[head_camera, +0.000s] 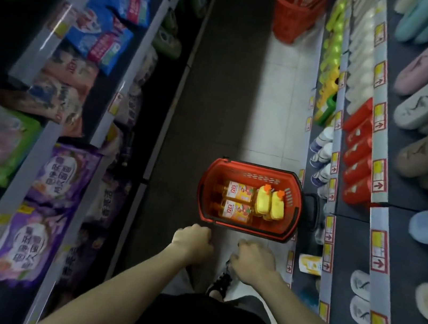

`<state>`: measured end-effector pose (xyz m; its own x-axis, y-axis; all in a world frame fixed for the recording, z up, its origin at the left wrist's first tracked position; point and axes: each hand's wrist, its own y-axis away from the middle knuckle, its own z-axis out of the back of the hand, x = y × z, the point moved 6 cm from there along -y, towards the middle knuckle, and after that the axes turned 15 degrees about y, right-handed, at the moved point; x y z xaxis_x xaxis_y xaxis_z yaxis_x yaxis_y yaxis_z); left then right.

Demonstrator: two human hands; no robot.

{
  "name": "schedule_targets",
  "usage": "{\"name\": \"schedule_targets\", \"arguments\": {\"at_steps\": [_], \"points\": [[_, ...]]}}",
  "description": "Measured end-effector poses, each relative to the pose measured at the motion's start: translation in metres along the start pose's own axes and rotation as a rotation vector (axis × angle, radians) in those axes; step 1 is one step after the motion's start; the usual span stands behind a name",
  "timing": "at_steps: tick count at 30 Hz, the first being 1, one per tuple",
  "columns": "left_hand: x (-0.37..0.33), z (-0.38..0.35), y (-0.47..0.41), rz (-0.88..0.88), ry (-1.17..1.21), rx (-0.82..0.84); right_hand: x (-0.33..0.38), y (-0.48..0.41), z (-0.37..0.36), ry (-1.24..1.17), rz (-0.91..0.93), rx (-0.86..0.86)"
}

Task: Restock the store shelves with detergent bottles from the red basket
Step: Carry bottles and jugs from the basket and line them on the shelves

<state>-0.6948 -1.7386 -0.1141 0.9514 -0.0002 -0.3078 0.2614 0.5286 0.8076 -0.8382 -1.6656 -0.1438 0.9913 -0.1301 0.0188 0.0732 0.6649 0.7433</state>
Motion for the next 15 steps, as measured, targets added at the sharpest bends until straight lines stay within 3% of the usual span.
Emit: {"name": "schedule_targets", "arguments": {"at_steps": [15], "points": [[-0.062,0.093,-0.197,-0.145,-0.216,0.174,-0.059,-0.145,0.054,-0.050,-0.218,0.032]]}}
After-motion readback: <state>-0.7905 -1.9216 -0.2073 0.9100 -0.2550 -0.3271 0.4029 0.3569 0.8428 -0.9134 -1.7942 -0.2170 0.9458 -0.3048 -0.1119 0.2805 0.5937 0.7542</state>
